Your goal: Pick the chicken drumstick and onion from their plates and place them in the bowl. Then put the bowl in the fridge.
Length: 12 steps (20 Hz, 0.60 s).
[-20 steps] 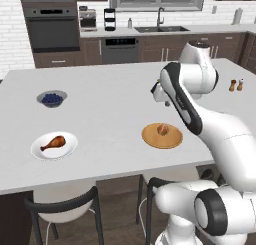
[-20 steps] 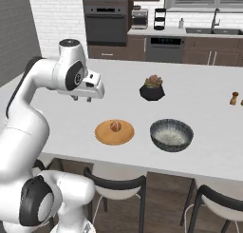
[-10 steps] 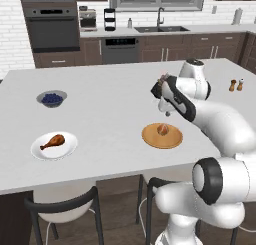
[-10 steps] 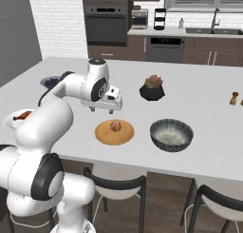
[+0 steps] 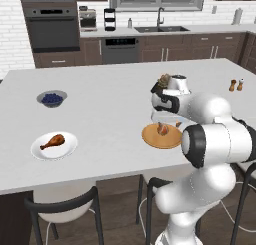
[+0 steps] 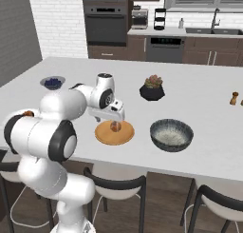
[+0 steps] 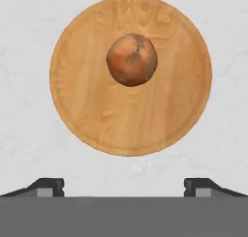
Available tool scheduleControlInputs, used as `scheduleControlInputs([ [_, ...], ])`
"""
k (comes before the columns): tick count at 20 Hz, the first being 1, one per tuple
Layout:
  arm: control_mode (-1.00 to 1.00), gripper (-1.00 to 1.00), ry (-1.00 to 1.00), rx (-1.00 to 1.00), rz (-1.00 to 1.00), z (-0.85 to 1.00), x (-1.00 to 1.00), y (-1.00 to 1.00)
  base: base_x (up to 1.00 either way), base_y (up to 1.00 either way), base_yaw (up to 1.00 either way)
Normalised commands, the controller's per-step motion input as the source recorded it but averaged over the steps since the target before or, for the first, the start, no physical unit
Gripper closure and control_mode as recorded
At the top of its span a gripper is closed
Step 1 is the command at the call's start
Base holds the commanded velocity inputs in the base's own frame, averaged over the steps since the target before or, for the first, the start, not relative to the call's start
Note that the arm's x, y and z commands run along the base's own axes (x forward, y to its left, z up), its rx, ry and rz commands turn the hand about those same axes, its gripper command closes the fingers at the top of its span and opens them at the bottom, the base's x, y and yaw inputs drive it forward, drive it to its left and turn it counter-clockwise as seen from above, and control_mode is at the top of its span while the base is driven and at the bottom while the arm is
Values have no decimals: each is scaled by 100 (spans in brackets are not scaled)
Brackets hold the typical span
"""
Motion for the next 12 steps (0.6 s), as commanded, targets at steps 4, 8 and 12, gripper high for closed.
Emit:
scheduleControlInputs([
  [4, -100, -100, 0, 0, -6, -48, 58, 0, 0, 0, 0],
  [8, -100, -100, 0, 0, 0, -49, 45, -12, 0, 0, 0],
  [12, -100, -100, 0, 0, 0, -54, 31, -26, 0, 0, 0],
])
